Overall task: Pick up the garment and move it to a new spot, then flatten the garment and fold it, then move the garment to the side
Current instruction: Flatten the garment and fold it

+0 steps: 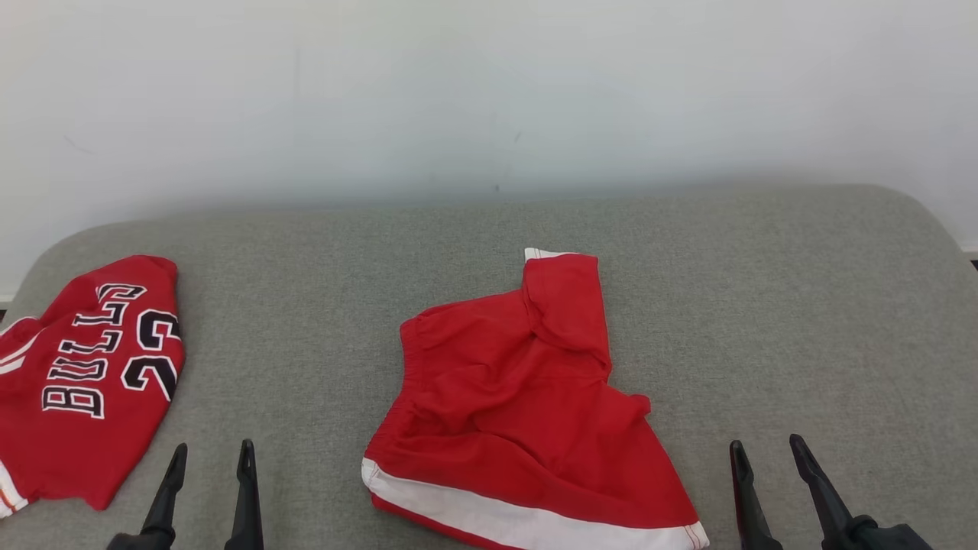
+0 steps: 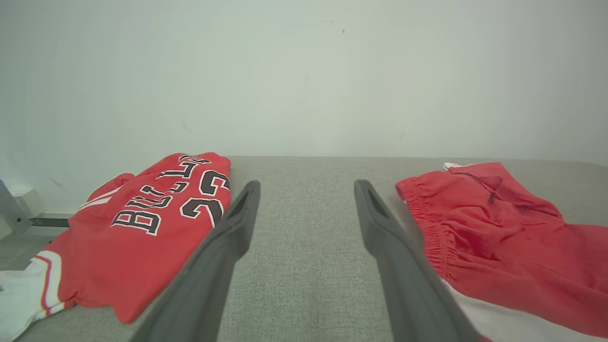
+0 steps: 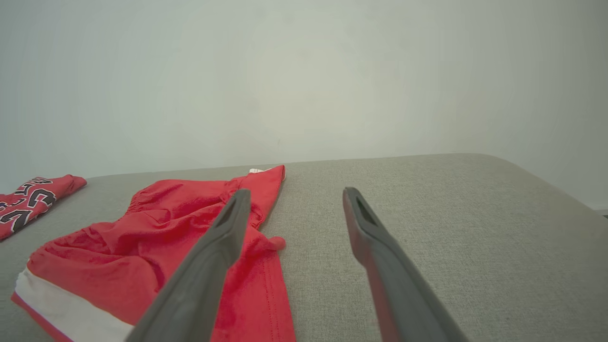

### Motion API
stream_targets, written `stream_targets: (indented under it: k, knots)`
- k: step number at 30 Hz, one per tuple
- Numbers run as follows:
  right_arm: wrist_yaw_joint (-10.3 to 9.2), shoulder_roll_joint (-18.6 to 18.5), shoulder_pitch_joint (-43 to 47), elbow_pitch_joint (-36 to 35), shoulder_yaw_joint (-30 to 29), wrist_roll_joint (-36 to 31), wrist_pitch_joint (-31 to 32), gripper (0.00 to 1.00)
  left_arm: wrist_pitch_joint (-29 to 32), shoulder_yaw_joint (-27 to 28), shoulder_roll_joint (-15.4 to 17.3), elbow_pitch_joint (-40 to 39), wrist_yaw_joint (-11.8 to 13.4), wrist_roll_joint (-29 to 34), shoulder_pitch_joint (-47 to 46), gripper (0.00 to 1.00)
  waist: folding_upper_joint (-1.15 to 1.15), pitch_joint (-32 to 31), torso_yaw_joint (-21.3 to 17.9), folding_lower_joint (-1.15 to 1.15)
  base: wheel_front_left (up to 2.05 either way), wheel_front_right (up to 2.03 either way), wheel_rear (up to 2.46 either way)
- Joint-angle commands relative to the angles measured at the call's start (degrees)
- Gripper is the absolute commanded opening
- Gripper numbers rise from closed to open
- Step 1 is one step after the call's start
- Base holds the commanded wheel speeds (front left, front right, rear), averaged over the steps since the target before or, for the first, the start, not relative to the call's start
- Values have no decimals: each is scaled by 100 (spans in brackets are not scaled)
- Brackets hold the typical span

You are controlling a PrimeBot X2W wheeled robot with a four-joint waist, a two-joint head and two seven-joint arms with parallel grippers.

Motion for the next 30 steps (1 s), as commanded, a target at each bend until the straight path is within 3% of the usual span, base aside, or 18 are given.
stream_targets:
  k: [1, 30]
  knots:
    - [-13, 26, 45, -43, 12, -60, 4, 100, -19, 7, 18, -38, 23, 80, 65, 100, 0, -15, 31, 0, 0, 0, 0]
    - [-13, -73, -275, 59, 130, -144, 140, 100, -19, -62, 97, -97, 4, 35, 207, 100, 0, -26, 245, 0, 0, 0, 0]
